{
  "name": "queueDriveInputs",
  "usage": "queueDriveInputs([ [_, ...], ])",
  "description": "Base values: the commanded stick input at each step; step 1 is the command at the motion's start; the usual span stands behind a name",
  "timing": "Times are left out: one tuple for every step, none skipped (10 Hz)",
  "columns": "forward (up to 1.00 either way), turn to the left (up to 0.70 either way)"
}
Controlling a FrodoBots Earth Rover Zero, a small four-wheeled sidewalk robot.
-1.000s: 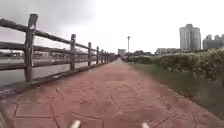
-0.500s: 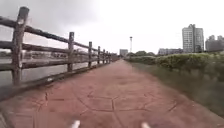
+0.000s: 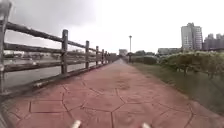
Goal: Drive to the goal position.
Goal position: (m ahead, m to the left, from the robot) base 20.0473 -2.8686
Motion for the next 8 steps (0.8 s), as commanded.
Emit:
queueDriveInputs([
  [0.7, 0.0],
  [0.7, 0.0],
  [0.7, 0.0],
  [0.7, 0.0],
  [0.69, 0.0],
  [0.7, 0.0],
  [0.7, -0.22],
  [0.68, -0.26],
])
